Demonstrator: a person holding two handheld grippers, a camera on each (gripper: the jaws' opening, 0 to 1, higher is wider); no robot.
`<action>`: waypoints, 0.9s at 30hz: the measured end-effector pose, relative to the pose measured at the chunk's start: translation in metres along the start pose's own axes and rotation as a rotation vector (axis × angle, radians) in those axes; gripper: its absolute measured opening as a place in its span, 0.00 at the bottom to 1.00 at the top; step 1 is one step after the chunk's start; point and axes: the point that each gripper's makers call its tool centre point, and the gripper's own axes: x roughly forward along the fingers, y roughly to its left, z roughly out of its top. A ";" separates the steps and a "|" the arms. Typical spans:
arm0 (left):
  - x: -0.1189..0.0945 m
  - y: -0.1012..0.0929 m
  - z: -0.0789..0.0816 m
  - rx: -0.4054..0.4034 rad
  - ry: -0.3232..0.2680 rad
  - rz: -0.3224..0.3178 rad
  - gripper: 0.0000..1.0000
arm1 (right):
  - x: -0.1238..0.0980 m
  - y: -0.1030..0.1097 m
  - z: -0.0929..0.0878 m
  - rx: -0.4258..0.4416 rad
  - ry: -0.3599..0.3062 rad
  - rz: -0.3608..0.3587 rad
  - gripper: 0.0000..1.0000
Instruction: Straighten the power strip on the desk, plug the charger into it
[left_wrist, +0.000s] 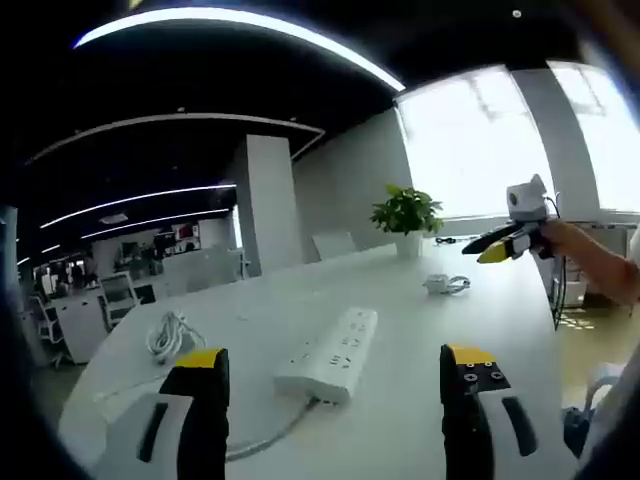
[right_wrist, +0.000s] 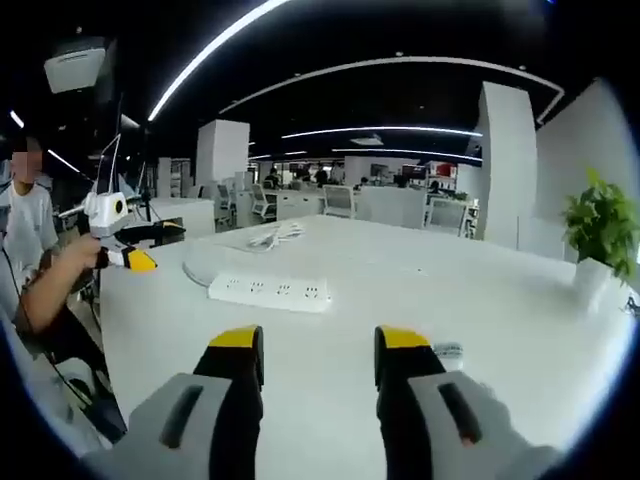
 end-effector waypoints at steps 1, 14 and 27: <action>0.000 0.000 0.000 -0.002 -0.002 -0.001 0.88 | 0.000 -0.001 0.001 -0.001 -0.002 -0.003 0.43; 0.001 0.006 -0.007 -0.010 0.010 0.007 0.88 | 0.003 -0.006 -0.002 0.007 -0.009 -0.018 0.43; 0.002 0.000 -0.007 0.048 -0.015 -0.010 0.95 | 0.015 -0.016 -0.011 0.010 -0.029 -0.031 0.42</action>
